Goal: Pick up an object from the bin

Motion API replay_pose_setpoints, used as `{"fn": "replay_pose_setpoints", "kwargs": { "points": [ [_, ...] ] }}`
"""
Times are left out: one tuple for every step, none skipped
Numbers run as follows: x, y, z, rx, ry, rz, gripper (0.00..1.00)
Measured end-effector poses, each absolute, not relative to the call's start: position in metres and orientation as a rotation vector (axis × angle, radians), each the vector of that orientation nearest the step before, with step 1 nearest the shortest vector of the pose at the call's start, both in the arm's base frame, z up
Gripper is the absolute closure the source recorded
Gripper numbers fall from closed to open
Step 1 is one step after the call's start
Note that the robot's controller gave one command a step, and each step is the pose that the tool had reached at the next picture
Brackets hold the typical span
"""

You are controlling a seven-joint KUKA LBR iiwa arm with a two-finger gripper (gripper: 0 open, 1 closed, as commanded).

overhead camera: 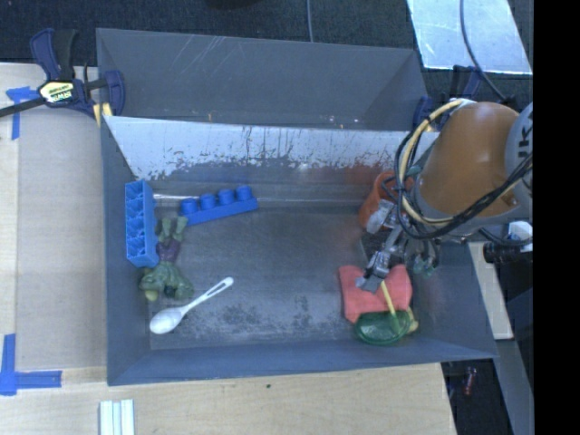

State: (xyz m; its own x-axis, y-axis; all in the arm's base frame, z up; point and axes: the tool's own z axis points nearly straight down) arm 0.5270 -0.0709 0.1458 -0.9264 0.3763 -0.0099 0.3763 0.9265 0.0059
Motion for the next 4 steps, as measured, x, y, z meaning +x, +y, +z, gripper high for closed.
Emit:
{"fn": "replay_pose_setpoints", "kwargs": {
  "points": [
    [0.497,-0.101,0.138,0.569,3.084,0.001,0.0],
    [0.488,-0.116,0.087,0.89,2.997,0.006,0.0],
    [0.49,-0.108,0.075,0.67,3.043,0.004,1.0],
    [0.49,-0.108,0.075,0.67,3.043,0.004,1.0]
  ]
}}
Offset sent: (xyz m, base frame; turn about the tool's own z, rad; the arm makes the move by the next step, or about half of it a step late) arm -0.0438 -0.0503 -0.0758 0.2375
